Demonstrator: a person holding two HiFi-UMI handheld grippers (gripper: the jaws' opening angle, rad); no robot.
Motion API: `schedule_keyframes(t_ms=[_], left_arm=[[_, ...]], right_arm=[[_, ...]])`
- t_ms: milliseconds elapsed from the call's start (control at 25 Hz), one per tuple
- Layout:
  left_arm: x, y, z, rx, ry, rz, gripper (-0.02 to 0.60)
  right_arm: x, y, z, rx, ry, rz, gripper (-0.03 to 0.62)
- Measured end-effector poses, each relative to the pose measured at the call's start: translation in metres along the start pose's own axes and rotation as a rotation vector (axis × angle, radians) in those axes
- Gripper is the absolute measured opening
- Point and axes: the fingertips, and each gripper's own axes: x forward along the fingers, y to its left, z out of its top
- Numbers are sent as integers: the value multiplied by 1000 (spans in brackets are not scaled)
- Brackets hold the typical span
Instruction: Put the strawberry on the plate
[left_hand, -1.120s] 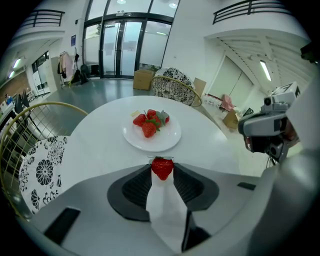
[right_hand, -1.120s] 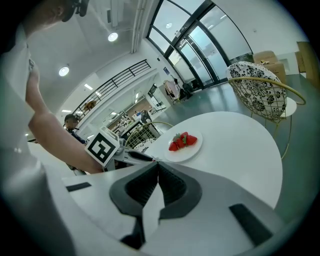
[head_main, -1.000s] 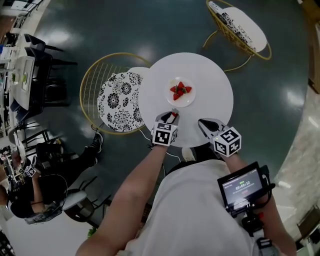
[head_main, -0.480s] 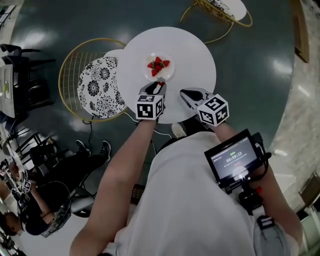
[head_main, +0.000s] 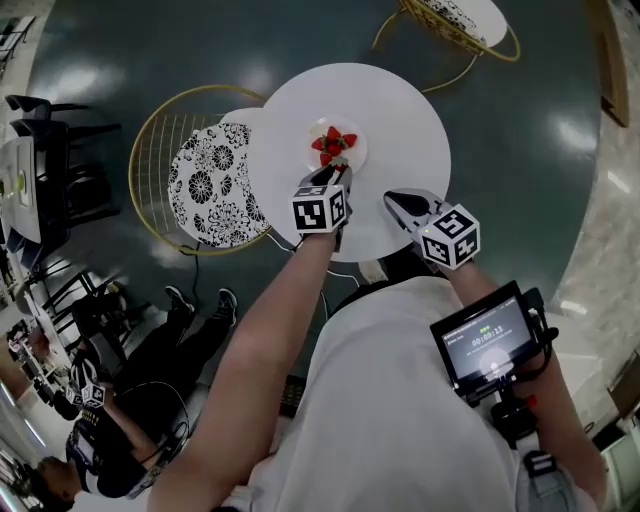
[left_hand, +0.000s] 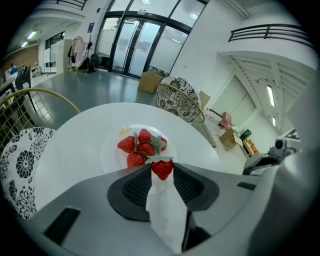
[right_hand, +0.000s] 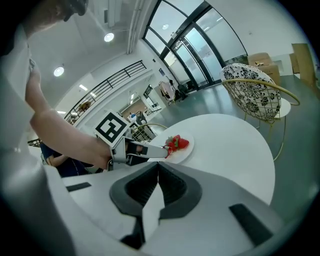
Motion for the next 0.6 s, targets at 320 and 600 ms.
schedule_keyframes(t_ms=[320,600], left_arm=[[23,4,-4,-114,29,19,144],[23,3,-4,-139,-5,61,144]], right_arm=[[-6,-11,-3,18,-2,-34,8],[-10,-17,-6,26,-9,-44,8]])
